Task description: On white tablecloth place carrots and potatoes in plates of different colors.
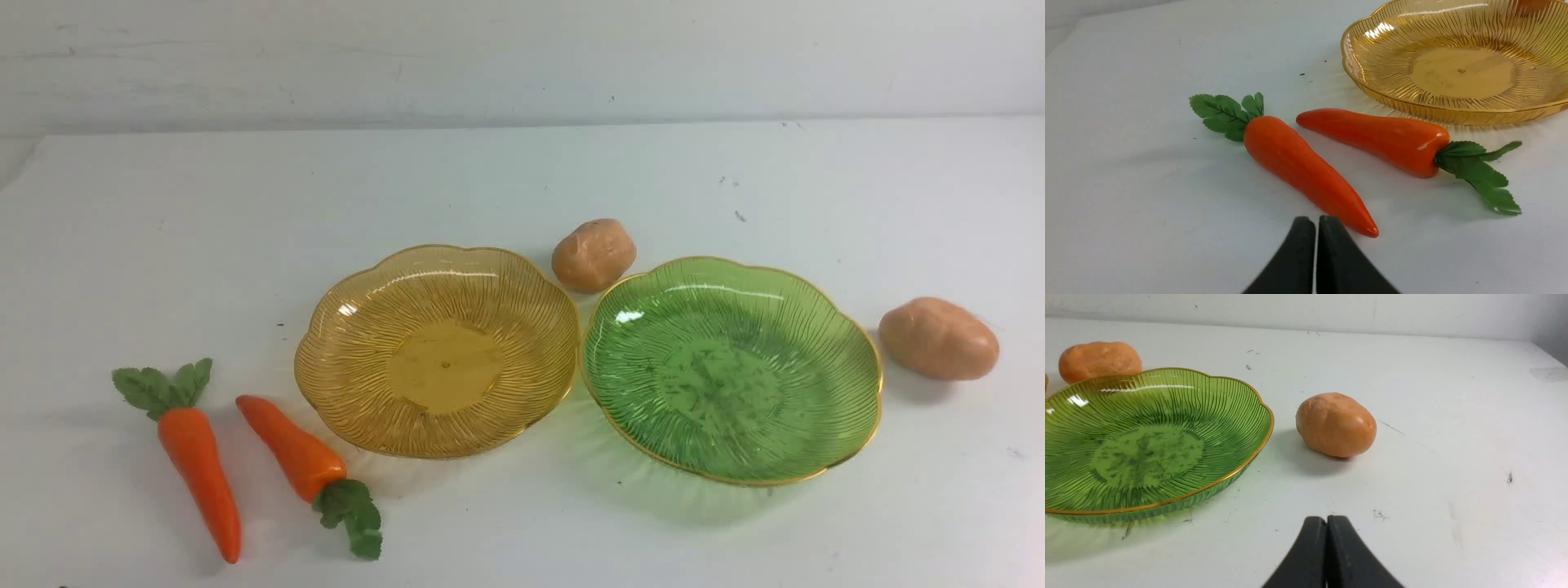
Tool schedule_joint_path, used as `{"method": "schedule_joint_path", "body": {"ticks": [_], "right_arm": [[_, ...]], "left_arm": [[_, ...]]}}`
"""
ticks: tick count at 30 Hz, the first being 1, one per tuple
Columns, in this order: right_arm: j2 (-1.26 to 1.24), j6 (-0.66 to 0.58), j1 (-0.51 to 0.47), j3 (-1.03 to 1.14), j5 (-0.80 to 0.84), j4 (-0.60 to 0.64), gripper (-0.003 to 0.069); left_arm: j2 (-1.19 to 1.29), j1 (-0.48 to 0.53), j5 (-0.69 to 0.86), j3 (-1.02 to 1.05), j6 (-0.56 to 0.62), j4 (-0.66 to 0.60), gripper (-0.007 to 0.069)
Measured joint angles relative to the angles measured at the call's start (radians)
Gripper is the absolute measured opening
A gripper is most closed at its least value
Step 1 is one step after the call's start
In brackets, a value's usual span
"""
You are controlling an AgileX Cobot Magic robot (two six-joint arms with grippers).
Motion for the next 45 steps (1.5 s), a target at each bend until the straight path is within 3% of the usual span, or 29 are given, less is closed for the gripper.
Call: {"method": "schedule_joint_path", "body": {"ticks": [20, 27, 32, 36, 40, 45], "right_arm": [[0.0, 0.0, 0.0, 0.0, 0.0, 0.0, -0.0015], [0.0, 0.0, 0.0, 0.0, 0.0, 0.0, -0.0015], [0.0, 0.0, 0.0, 0.0, 0.0, 0.0, -0.0015], [0.0, 0.0, 0.0, 0.0, 0.0, 0.0, -0.0015], [0.0, 0.0, 0.0, 0.0, 0.0, 0.0, -0.0015], [0.0, 0.088, 0.001, 0.002, -0.136, 0.192, -0.0015]], "left_arm": [[0.0, 0.0, -0.006, 0.0, -0.016, -0.01, -0.0003], [0.0, 0.0, -0.136, 0.0, -0.191, -0.294, -0.0003], [0.0, 0.0, -0.379, 0.0, -0.275, -0.553, -0.0003], [0.0, 0.0, -0.571, -0.023, -0.284, -0.654, -0.0003], [0.062, 0.0, -0.458, -0.227, -0.169, -0.648, -0.0003], [0.405, 0.0, -0.003, -0.563, 0.032, -0.615, -0.0003]]}}
